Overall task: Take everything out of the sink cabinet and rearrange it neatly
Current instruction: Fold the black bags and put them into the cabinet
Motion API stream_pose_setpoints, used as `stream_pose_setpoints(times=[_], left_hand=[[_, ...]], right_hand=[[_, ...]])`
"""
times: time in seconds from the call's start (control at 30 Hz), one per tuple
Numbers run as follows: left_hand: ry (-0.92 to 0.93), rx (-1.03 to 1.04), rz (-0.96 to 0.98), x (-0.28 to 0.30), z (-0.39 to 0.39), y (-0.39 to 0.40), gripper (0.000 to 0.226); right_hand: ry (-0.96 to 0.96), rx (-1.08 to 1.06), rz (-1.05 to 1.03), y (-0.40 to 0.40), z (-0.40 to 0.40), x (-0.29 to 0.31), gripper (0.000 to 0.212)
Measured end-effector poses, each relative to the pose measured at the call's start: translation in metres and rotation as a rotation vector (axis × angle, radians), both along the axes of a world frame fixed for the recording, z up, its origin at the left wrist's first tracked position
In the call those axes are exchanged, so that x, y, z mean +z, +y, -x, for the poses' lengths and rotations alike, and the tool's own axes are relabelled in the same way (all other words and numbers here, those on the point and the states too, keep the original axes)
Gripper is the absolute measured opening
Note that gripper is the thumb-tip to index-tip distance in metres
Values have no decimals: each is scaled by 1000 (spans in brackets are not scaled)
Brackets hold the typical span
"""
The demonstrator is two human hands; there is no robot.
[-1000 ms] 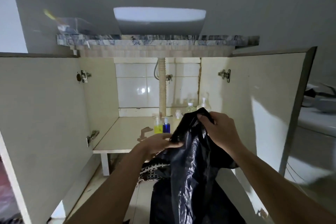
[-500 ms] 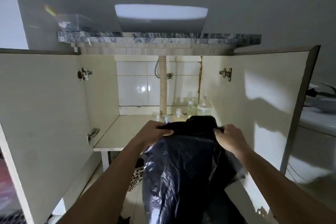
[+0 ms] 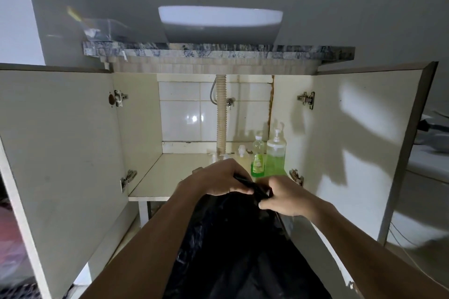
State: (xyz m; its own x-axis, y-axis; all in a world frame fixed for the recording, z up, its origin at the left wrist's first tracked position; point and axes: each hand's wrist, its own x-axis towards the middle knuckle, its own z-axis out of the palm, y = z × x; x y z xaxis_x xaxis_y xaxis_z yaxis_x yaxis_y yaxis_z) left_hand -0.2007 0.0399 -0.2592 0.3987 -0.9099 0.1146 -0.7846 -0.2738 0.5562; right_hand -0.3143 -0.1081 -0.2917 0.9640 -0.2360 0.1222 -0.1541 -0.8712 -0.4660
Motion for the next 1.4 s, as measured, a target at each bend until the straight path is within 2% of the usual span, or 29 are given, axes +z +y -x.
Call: stream_pose_setpoints(times=[0.07,0.3,0.47,0.73,0.9,1.0,1.13,1.23,1.4], left_hand=[[-10,14,-29,2,-1,3,4],[-154,229,-376,-11,-24,21,47],[-211,364,-270,-17,-31,16,27],[-309,409,-104,-5,-31,17,21],[-300,297,-63,13,-20,23,20],[-264,220,-63,22,-16,29,13],[-196,175,-105,20,-32,26,23],[-123,168,-234,5,-54,9,14],[-291,257,-479,-32,-92,-37,31]], right_hand=[[-4,-31,9,-3,0,1,7],[-179,-194,124,-13,6,19,14],[-234,-262,227,-23,7,17,17],[-223,-302,318,-35,19,24,19],[-59,-329,359,-36,27,39,18],[-102,-366,361,-38,26,51,22],[-41,-334,351,-52,9,58,22],[137,-335,324,-70,-9,43,22],[227,-367,389,-101,-42,-10,19]])
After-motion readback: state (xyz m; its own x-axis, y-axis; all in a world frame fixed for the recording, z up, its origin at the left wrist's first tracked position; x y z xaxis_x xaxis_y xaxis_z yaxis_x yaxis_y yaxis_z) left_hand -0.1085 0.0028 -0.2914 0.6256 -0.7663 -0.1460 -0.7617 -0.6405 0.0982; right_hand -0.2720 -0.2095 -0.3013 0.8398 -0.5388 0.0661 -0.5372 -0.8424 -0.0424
